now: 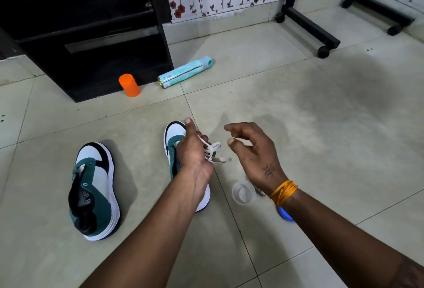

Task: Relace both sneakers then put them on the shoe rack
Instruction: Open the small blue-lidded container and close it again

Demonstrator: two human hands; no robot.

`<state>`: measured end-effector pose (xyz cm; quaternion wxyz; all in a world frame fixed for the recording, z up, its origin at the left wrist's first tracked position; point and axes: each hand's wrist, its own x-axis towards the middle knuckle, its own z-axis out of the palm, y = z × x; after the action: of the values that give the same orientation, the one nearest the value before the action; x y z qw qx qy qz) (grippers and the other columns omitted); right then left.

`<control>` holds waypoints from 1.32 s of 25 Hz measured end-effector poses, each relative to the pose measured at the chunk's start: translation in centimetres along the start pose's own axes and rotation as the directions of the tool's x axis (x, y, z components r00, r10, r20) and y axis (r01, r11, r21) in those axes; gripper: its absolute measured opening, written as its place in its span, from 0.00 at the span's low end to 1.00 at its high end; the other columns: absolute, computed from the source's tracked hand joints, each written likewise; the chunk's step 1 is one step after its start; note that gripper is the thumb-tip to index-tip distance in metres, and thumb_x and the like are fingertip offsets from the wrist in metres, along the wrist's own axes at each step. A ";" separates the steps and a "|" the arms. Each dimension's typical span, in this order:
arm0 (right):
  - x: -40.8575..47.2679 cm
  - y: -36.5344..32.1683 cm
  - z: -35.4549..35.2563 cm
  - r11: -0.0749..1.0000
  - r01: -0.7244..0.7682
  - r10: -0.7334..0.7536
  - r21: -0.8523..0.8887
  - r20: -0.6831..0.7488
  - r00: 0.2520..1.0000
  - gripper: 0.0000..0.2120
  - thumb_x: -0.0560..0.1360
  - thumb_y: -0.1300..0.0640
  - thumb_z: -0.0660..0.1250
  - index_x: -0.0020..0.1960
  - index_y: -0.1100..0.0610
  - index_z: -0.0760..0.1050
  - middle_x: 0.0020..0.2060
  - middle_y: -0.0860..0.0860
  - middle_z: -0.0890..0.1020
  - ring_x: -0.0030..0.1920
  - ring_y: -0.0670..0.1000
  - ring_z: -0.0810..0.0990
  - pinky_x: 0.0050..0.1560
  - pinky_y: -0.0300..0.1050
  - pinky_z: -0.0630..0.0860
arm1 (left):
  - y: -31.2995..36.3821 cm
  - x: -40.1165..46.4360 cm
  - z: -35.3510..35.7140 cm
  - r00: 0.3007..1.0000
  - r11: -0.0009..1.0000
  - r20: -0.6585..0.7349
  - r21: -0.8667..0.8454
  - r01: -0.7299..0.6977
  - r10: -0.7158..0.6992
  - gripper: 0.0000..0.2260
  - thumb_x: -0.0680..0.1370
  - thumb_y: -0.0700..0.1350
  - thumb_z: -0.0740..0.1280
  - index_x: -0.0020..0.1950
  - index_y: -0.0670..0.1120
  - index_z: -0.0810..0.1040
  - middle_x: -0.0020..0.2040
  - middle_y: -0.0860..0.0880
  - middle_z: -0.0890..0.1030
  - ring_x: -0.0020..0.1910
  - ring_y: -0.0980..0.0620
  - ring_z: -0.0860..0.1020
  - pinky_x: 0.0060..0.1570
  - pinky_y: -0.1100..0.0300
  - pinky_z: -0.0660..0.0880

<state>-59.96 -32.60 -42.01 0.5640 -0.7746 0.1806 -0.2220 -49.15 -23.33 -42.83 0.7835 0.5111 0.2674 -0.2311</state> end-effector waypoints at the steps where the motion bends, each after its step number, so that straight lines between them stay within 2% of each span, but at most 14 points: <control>1: 0.0 0.1 0.1 0.997 -0.061 0.058 0.040 0.073 0.996 0.10 0.81 0.58 0.70 0.60 0.48 0.83 0.55 0.44 0.82 0.57 0.46 0.83 0.53 0.40 0.80 | 0.1 0.0 0.1 1.000 1.000 0.009 -0.007 0.011 -0.011 0.23 0.77 0.64 0.71 0.33 0.51 0.69 0.28 0.53 0.69 0.26 0.52 0.67 0.30 0.62 0.69; 4: -1.1 0.1 1.5 0.944 -0.275 0.247 0.184 0.158 0.956 0.07 0.81 0.53 0.71 0.57 0.52 0.84 0.51 0.48 0.86 0.51 0.51 0.87 0.53 0.58 0.85 | 0.3 -0.6 0.5 0.999 0.998 0.046 -0.055 -0.002 0.005 0.25 0.72 0.65 0.75 0.29 0.52 0.65 0.27 0.53 0.65 0.24 0.53 0.64 0.28 0.61 0.63; 6: -1.6 0.1 2.5 0.851 -0.417 0.379 0.319 0.176 0.908 0.08 0.81 0.52 0.70 0.56 0.56 0.81 0.50 0.52 0.86 0.48 0.52 0.87 0.52 0.63 0.84 | 0.5 -1.0 0.7 0.997 0.996 0.069 -0.092 -0.012 0.019 0.27 0.72 0.67 0.74 0.29 0.52 0.64 0.27 0.53 0.64 0.24 0.54 0.63 0.27 0.61 0.61; 8: -1.4 0.2 2.7 0.716 -0.555 0.496 0.424 0.251 0.832 0.10 0.81 0.53 0.70 0.56 0.60 0.79 0.48 0.57 0.86 0.47 0.56 0.86 0.52 0.60 0.85 | 0.6 -1.0 0.6 0.996 0.989 0.093 -0.145 0.009 0.004 0.28 0.74 0.70 0.68 0.29 0.51 0.63 0.26 0.52 0.64 0.24 0.53 0.62 0.27 0.61 0.59; 10: -1.0 0.0 2.2 0.641 -0.620 0.552 0.452 0.288 0.782 0.06 0.80 0.59 0.69 0.53 0.62 0.80 0.43 0.60 0.84 0.41 0.58 0.84 0.46 0.52 0.86 | 0.8 -0.9 0.3 0.993 0.991 0.114 -0.132 0.012 0.003 0.27 0.78 0.66 0.62 0.27 0.50 0.62 0.25 0.51 0.64 0.23 0.52 0.60 0.28 0.61 0.58; 13: -0.6 -0.3 1.6 0.614 -0.612 0.562 0.498 0.269 0.782 0.03 0.77 0.69 0.69 0.48 0.64 0.81 0.38 0.59 0.82 0.35 0.54 0.81 0.40 0.45 0.84 | 0.5 -0.6 0.1 0.991 0.992 0.109 0.095 -0.084 0.074 0.24 0.79 0.48 0.64 0.23 0.50 0.64 0.24 0.51 0.64 0.22 0.51 0.60 0.28 0.62 0.58; 15: -0.3 -0.3 1.4 0.591 -0.597 0.542 0.542 0.280 0.792 0.05 0.76 0.71 0.69 0.50 0.67 0.81 0.39 0.59 0.83 0.37 0.54 0.83 0.43 0.44 0.85 | -0.4 -0.6 0.0 0.984 0.966 0.137 0.220 -0.138 0.110 0.19 0.78 0.43 0.65 0.26 0.49 0.69 0.26 0.49 0.69 0.23 0.50 0.64 0.26 0.63 0.60; 17: -0.3 -0.2 1.3 0.578 -0.582 0.516 0.572 0.297 0.804 0.08 0.76 0.72 0.66 0.53 0.69 0.81 0.41 0.60 0.84 0.40 0.55 0.84 0.46 0.45 0.85 | -1.4 -0.7 -0.1 0.983 0.961 0.138 0.235 -0.149 0.118 0.14 0.77 0.40 0.64 0.30 0.46 0.71 0.28 0.48 0.72 0.24 0.50 0.69 0.25 0.63 0.63; 20: -1.1 0.1 1.7 0.668 -0.504 0.442 0.548 0.253 0.861 0.09 0.76 0.73 0.67 0.53 0.67 0.83 0.41 0.60 0.85 0.42 0.56 0.85 0.46 0.46 0.85 | -2.0 -0.5 -0.3 0.991 0.982 0.112 0.167 -0.088 0.070 0.13 0.76 0.40 0.63 0.30 0.46 0.71 0.27 0.49 0.72 0.23 0.50 0.68 0.24 0.65 0.63; 23: -2.0 0.6 2.5 0.869 -0.322 0.305 0.375 0.104 0.947 0.06 0.74 0.70 0.75 0.48 0.62 0.86 0.39 0.53 0.87 0.40 0.50 0.85 0.40 0.44 0.82 | -2.3 -0.3 -0.3 0.992 0.981 0.126 0.194 0.007 -0.032 0.11 0.74 0.45 0.63 0.32 0.47 0.70 0.27 0.50 0.71 0.23 0.50 0.67 0.27 0.64 0.63; 25: -1.9 1.1 2.8 0.934 -0.239 0.246 0.266 0.007 0.969 0.06 0.72 0.69 0.76 0.45 0.60 0.87 0.39 0.50 0.87 0.41 0.47 0.86 0.41 0.43 0.81 | -2.7 -0.4 -0.2 0.985 0.980 0.149 0.192 0.054 -0.083 0.09 0.72 0.46 0.64 0.32 0.48 0.71 0.30 0.50 0.76 0.26 0.49 0.71 0.31 0.62 0.65; 29: -1.5 2.0 3.1 0.994 -0.110 0.110 0.009 -0.141 0.984 0.10 0.68 0.67 0.74 0.37 0.52 0.84 0.40 0.49 0.83 0.44 0.44 0.85 0.48 0.47 0.82 | -3.6 -1.4 0.2 0.976 0.996 0.208 0.083 0.045 -0.061 0.11 0.77 0.48 0.71 0.37 0.45 0.77 0.40 0.44 0.84 0.37 0.45 0.82 0.42 0.54 0.79; 31: -1.5 2.1 3.2 0.992 -0.117 0.106 -0.056 -0.172 0.979 0.12 0.68 0.67 0.75 0.37 0.51 0.81 0.41 0.47 0.81 0.43 0.43 0.83 0.49 0.46 0.81 | -3.8 -1.6 0.3 0.987 1.000 0.160 0.030 -0.002 -0.003 0.13 0.80 0.47 0.73 0.40 0.43 0.77 0.37 0.43 0.83 0.38 0.44 0.83 0.45 0.48 0.83; 33: -1.9 2.2 3.2 0.989 -0.149 0.147 -0.003 -0.154 0.977 0.11 0.68 0.67 0.75 0.41 0.51 0.82 0.46 0.46 0.83 0.45 0.44 0.84 0.53 0.48 0.82 | -4.0 -1.3 0.2 0.994 1.000 0.112 -0.006 -0.010 0.010 0.13 0.82 0.47 0.71 0.41 0.43 0.75 0.33 0.45 0.81 0.36 0.44 0.82 0.49 0.45 0.82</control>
<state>-59.85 -29.72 -45.18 0.5578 -0.7437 0.2821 -0.2370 -52.62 -24.84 -44.59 0.7998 0.4965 0.2212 -0.2547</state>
